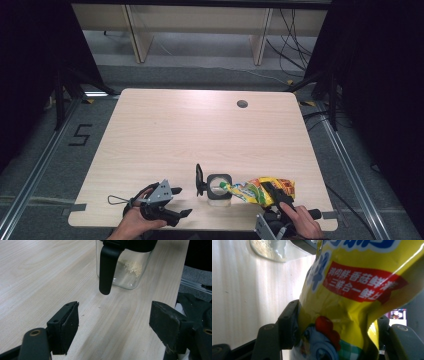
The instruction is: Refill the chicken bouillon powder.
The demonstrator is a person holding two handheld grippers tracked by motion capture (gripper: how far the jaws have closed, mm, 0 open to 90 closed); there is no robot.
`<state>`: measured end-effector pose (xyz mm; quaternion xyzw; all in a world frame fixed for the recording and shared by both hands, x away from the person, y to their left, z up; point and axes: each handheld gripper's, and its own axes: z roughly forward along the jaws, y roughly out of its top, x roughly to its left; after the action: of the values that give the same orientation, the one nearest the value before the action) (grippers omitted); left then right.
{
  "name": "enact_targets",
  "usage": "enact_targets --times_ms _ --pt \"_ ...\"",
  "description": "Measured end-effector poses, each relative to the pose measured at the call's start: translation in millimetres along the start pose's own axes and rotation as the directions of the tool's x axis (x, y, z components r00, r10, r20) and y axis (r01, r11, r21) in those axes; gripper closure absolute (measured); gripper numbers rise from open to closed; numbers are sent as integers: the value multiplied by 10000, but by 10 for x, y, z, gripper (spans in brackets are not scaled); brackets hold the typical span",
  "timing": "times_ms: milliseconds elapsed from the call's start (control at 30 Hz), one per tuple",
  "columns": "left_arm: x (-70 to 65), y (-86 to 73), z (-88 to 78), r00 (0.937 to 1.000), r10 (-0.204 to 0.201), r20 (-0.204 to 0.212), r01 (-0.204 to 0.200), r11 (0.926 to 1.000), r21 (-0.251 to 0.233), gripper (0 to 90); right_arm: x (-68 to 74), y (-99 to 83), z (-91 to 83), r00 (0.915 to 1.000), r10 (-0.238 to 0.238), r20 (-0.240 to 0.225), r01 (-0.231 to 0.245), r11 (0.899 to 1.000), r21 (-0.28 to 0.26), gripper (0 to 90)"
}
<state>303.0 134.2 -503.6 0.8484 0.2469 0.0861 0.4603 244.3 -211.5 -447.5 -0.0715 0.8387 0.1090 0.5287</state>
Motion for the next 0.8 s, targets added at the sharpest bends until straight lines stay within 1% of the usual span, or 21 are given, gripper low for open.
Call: enact_targets --times_ms 33,67,100,167,200,233,267,333,400,433,467,500,533,567,600,633,667,700,733,767,800 --pt "-1 1 1 10000 -5 4 5 10000 -2 228 7 7 7 10000 -81 9 81 9999 68 402" --pt "0 -3 11 10000 -10 70 11 9999 -106 223 48 8 6 9993 367 -44 -366 9990 253 402" --pt "2 4 -6 9999 140 -21 -140 9999 28 220 36 12 20 10000 10 60 -11 9999 142 402" --pt "-1 12 -5 10000 65 -1 -65 9999 -114 209 -7 31 20 9977 -669 92 667 9976 204 402" --pt "7 21 -11 9999 115 77 -114 9999 -113 205 -9 31 24 9971 -753 144 750 9970 195 402" --pt "23 24 -17 9996 278 60 -277 9996 -33 204 9 29 23 9988 -466 117 463 9985 291 402" --pt "23 20 -20 9997 255 -12 -255 9997 23 202 1 32 26 9981 -611 106 607 9978 273 402" --pt "2 16 -13 10000 -55 -25 54 9999 -100 201 -50 52 25 9894 -1436 209 1431 9894 261 402" --pt "5 15 -11 10000 -62 34 63 9999 -131 201 -45 60 27 9877 -1547 223 1538 9875 350 403" --pt "1 14 -9 10000 -71 -10 71 9999 -136 201 16 44 31 9963 -849 158 840 9953 486 403" --pt "5 14 -6 10000 -6 25 6 9999 -126 201 -80 78 61 9691 -2458 227 2455 9693 149 403" --pt "11 16 -7 9999 98 29 -97 9999 -126 201 5 50 62 9910 -1325 161 1319 9907 344 403" --pt "2 16 -10 10000 -66 9 66 9999 -78 201 -49 79 70 9756 -2188 167 2182 9753 331 405" --pt "0 11 -5 10000 -93 -22 93 9998 -164 201 -58 84 67 9744 -2239 183 2230 9740 403 406" --pt "0 13 -8 10000 -89 -45 88 9999 -76 201 -49 88 63 9771 -2125 143 2114 9759 536 406" --pt "4 11 -8 10000 -71 29 71 10000 -57 201 -62 97 77 9722 -2334 195 2325 9718 395 406" --pt "4 11 -7 10000 -90 6 90 9999 -76 201 -39 101 70 9807 -1950 142 1937 9790 631 406" --pt "15 12 -10 10000 -34 38 34 10000 -38 201 -53 114 81 9762 -2164 129 2153 9748 587 406" --pt "8 11 -8 9999 -54 -92 53 9999 -115 201 -40 119 83 9807 -1950 174 1934 9789 664 406" --pt "12 15 -19 10000 12 -98 -11 10000 24 201 -50 135 87 9748 -2224 157 2207 9727 717 406" --pt "10 9 -12 10000 -60 -9 60 10000 -33 201 -79 150 107 9629 -2687 242 2673 9623 509 406"
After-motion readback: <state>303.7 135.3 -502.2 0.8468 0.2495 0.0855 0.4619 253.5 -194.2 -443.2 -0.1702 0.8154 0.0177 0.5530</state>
